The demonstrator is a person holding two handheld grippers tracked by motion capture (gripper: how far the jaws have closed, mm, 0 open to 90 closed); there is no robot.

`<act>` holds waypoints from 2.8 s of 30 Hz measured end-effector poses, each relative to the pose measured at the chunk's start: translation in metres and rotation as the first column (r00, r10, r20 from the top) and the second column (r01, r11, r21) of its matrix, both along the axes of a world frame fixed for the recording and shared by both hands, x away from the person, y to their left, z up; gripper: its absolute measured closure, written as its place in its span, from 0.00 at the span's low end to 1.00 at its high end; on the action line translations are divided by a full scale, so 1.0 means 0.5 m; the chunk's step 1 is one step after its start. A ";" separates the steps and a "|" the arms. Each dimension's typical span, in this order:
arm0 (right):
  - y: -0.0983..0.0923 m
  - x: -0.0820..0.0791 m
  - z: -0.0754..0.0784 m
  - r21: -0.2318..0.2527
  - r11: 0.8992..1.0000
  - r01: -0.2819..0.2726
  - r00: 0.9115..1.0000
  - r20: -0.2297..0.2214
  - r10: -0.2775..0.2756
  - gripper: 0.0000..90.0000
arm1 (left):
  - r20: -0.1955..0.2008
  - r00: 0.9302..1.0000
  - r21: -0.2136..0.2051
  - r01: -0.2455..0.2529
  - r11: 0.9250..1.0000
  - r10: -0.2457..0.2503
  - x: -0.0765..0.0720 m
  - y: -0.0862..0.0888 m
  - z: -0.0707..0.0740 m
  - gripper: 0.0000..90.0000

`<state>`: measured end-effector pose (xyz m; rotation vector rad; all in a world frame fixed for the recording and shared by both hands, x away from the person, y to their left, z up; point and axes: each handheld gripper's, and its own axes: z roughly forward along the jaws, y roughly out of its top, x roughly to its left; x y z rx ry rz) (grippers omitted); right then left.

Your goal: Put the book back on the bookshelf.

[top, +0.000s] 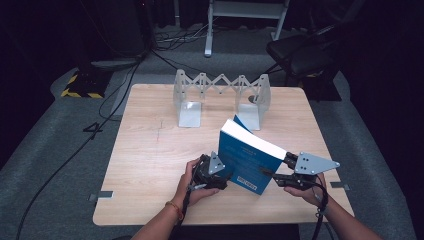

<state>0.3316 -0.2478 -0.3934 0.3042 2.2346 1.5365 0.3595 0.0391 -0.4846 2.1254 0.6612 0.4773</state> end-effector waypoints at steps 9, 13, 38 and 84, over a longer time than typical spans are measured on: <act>-0.009 0.002 0.015 0.017 0.999 0.041 0.999 0.000 -0.041 0.62 | 0.019 1.000 -0.008 0.002 1.000 -0.001 0.008 -0.019 -0.002 0.28; -0.011 0.006 0.022 0.019 0.998 0.058 0.998 -0.003 -0.058 0.62 | 0.029 1.000 -0.011 0.004 1.000 -0.004 0.012 -0.025 -0.004 0.28; -0.038 0.033 0.072 0.058 0.993 0.105 0.993 -0.064 -0.102 0.63 | 0.029 0.999 -0.036 -0.019 0.999 0.020 0.026 -0.051 -0.009 0.29; 0.000 0.081 0.161 -0.022 0.990 0.141 0.982 -0.122 -0.143 0.68 | -0.199 0.967 0.129 -0.135 0.982 0.159 -0.039 0.251 -0.025 0.18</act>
